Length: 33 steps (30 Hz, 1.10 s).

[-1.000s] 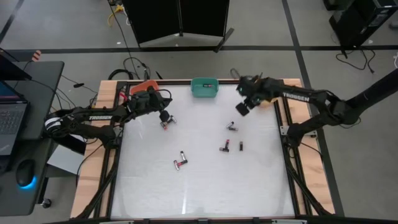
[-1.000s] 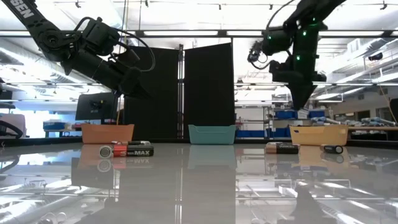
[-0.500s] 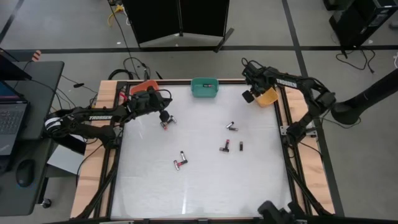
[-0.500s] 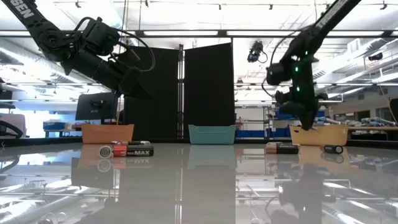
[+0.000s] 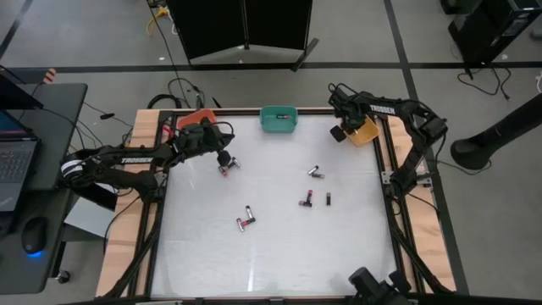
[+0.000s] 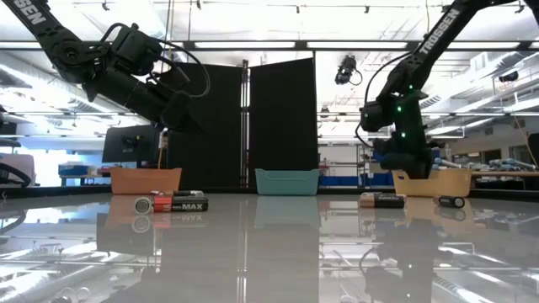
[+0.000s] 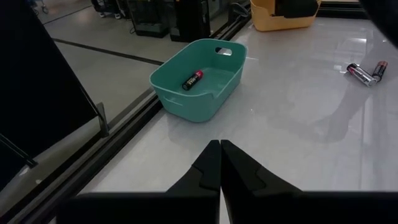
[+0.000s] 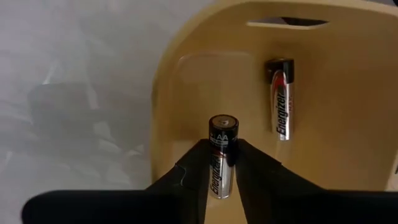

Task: Sort batteries
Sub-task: Put the silver battery into the yellow bin, then put the red battery into the green bin

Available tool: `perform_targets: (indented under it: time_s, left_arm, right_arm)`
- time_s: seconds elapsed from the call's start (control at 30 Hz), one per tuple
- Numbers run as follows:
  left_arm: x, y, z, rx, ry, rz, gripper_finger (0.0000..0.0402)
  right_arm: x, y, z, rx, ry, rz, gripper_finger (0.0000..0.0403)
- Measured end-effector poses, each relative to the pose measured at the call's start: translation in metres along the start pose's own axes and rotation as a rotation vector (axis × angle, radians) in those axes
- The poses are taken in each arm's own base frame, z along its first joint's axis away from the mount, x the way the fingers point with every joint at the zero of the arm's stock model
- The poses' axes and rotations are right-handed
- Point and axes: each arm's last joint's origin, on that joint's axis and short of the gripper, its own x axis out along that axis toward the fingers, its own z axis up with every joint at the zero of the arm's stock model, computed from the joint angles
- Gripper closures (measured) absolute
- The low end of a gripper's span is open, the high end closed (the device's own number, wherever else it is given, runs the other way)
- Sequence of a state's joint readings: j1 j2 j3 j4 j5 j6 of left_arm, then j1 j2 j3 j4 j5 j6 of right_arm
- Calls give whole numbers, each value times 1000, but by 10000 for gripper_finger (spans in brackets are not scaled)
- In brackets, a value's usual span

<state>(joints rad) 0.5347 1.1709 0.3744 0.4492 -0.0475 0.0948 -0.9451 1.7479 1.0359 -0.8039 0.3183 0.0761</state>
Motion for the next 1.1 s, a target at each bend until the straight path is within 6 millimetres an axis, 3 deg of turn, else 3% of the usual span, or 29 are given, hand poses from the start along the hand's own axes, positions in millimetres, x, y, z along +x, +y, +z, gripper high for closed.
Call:
perform_targets:
  time_s: [0.33, 0.5, 0.6, 0.8, 1.1]
  left_arm:
    - [0, 0, 0, -16, -1, 0, 391]
    - [0, 0, 0, -16, -2, 0, 391]
    - [0, 0, 0, -16, -2, 0, 391]
    - [0, 0, 0, -16, -1, 0, 391]
    - [0, -1, 0, -18, -3, -45, 391]
  right_arm:
    - [-21, -7, -3, 49, -76, -26, 295]
    - [-45, -10, -13, 37, -125, -8, 290]
    - [-65, -4, -25, -2, -151, 42, 307]
    - [-109, 31, -56, -100, -244, 123, 391]
    - [-146, 118, -110, -272, -341, 310, 395]
